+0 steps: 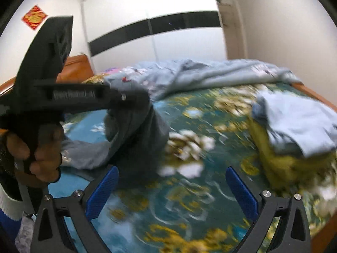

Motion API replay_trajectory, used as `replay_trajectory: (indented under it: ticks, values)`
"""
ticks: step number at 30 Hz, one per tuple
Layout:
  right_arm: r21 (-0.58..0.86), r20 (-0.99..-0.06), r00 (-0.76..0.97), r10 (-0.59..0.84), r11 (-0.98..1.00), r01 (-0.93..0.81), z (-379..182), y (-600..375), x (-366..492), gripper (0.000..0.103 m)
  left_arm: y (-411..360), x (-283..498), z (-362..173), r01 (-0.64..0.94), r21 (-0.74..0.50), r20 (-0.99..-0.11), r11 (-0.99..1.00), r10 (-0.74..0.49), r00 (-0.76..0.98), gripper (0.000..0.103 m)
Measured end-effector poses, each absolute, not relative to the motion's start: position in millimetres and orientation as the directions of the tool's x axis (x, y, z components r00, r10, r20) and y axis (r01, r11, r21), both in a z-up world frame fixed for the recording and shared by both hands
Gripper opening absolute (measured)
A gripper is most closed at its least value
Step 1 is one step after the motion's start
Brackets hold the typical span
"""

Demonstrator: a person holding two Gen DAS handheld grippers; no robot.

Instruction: Fold clothes

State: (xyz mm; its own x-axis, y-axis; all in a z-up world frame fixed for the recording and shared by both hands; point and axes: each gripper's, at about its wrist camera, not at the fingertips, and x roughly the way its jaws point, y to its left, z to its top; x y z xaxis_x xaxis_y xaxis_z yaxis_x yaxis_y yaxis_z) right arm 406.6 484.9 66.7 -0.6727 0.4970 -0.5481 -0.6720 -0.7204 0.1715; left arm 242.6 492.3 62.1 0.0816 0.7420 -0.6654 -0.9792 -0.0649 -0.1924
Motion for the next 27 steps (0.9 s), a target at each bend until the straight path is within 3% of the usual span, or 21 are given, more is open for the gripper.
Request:
replay_trajectory:
  ticks: [6,10,11,15,18,25,27]
  values:
    - [0.179,-0.593,-0.634,0.497,-0.686,-0.705,45,495,427,0.103,462,249,36,-0.991,-0.131,-0.755,0.015,0.646,0.110,0.019]
    - [0.189,-0.587,-0.650,0.483,-0.698,-0.690,46,493,419,0.103,418,227,44,-0.996,-0.089,-0.746,0.017,0.661,0.078,0.037]
    - [0.188,-0.578,-0.661,0.479,-0.710,-0.679,48,491,415,0.103,406,219,48,-0.996,-0.086,-0.741,0.010,0.667,0.071,0.037]
    - [0.139,-0.551,-0.699,0.456,-0.776,-0.616,59,479,385,0.103,357,157,72,-0.984,-0.090,-0.678,-0.151,0.734,-0.051,0.044]
    - [0.094,-0.540,-0.738,0.404,-0.843,-0.530,70,467,354,0.103,311,95,74,-0.924,-0.063,-0.641,-0.378,0.725,-0.253,0.050]
    - [-0.006,-0.617,-0.729,0.298,-0.927,-0.374,56,445,267,0.102,199,-16,57,-0.683,0.001,-0.659,-0.730,0.514,-0.550,0.052]
    - [-0.029,-0.646,-0.707,0.287,-0.935,-0.353,46,443,248,0.095,172,-32,48,-0.641,0.022,-0.686,-0.768,0.455,-0.568,0.052]
